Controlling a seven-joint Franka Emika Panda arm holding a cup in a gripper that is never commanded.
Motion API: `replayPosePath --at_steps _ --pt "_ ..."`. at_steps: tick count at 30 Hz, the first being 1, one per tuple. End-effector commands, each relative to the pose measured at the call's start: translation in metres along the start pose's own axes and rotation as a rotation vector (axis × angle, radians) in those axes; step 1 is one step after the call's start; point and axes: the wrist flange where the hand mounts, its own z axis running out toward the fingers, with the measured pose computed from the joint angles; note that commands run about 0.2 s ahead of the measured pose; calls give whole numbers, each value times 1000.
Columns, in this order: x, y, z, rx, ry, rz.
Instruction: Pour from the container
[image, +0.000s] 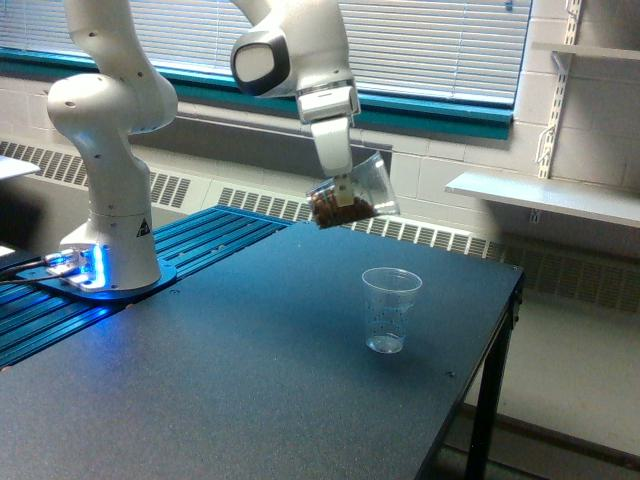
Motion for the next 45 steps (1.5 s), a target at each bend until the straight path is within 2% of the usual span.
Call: replayPosePath --at_steps 1,22,34,45 --pt "-9 2 4 -25 -16 -29" --pt "-25 -8 32 -116 -82 -51" --pt "-16 -27 38 -164 -87 -75" --pt "-10 -37 39 -231 -95 -120"
